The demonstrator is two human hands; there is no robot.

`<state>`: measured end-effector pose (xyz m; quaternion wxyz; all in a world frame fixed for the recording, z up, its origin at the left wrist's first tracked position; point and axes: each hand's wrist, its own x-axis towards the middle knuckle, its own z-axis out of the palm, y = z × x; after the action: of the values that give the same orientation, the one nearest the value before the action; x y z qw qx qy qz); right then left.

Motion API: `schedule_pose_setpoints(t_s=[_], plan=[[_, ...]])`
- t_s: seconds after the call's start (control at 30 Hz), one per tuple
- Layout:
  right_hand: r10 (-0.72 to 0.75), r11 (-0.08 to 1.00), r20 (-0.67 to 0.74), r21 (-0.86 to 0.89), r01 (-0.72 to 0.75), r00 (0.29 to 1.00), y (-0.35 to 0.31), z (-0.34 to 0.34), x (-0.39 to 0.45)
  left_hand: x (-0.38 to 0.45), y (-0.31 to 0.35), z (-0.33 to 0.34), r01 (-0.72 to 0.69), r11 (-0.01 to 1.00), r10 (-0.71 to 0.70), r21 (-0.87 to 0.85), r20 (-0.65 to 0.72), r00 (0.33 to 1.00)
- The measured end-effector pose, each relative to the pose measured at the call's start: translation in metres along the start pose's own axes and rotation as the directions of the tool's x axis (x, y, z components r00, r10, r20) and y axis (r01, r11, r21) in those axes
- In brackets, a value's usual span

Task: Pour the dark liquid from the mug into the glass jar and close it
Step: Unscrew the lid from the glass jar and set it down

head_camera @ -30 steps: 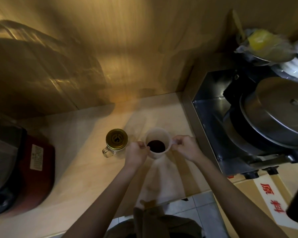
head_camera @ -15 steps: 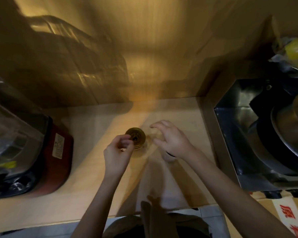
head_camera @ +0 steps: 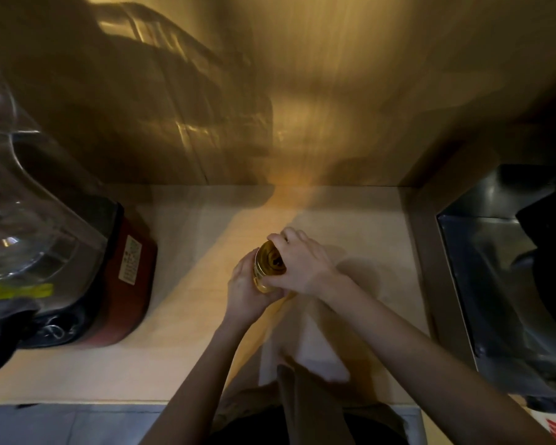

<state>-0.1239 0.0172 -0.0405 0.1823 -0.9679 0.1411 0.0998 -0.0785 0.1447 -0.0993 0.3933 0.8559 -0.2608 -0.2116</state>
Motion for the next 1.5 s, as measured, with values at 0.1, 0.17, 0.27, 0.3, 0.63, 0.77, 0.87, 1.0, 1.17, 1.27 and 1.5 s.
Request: schedule_pose_setpoints(t_s=[0.1, 0.17, 0.27, 0.3, 0.63, 0.77, 0.87, 1.0, 1.17, 1.27, 1.5], plan=[[-0.032, 0.995, 0.01, 0.09, 0.031, 0.999, 0.009, -0.008, -0.001, 0.0, -0.001, -0.001, 0.003, 0.998, -0.003, -0.058, -0.003, 1.0], [-0.027, 0.967, 0.011, 0.255, 0.023, 1.0, 0.022, -0.015, -0.001, 0.001, -0.003, -0.002, 0.015, 0.996, -0.014, -0.087, 0.014, 1.0], [0.079, 0.773, 0.036, 0.629, -0.084, 0.996, 0.049, -0.022, 0.005, 0.004, -0.005, -0.003, 0.032, 0.996, -0.031, -0.08, 0.016, 0.999], [0.137, 0.692, 0.066, 0.708, -0.144, 0.988, 0.058, -0.023, 0.009, 0.005, -0.006, -0.003, 0.037, 0.997, -0.036, -0.071, 0.012, 0.999], [0.229, 0.765, 0.222, 0.561, -0.316, 0.948, 0.106, 0.014, 0.061, 0.013, -0.008, -0.007, 0.049, 0.997, -0.046, -0.056, 0.063, 0.997], [0.152, 0.842, 0.226, 0.48, -0.246, 0.962, 0.116, 0.021, 0.071, 0.012, -0.008, -0.007, 0.053, 0.996, -0.047, -0.073, 0.078, 0.996], [0.068, 0.935, 0.22, 0.326, -0.139, 0.973, 0.121, 0.022, 0.073, 0.012, -0.009, -0.008, 0.054, 0.995, -0.047, -0.083, 0.085, 0.995], [-0.004, 0.992, 0.258, 0.126, -0.029, 0.966, 0.124, 0.024, 0.074, 0.012, -0.009, -0.009, 0.049, 0.996, -0.042, -0.069, 0.106, 0.994], [-0.007, 0.998, 0.29, -0.052, 0.023, 0.957, 0.12, 0.027, 0.075, 0.013, -0.008, -0.009, 0.048, 0.998, -0.043, -0.048, 0.111, 0.993], [-0.007, 0.996, 0.288, -0.087, 0.034, 0.958, 0.121, 0.027, 0.074, 0.014, -0.007, -0.009, 0.056, 0.997, -0.05, -0.051, 0.11, 0.993], [0.053, 0.996, 0.24, 0.06, -0.069, 0.969, 0.126, 0.022, 0.068, 0.015, -0.01, -0.009, 0.049, 0.998, -0.045, -0.035, 0.102, 0.994]])
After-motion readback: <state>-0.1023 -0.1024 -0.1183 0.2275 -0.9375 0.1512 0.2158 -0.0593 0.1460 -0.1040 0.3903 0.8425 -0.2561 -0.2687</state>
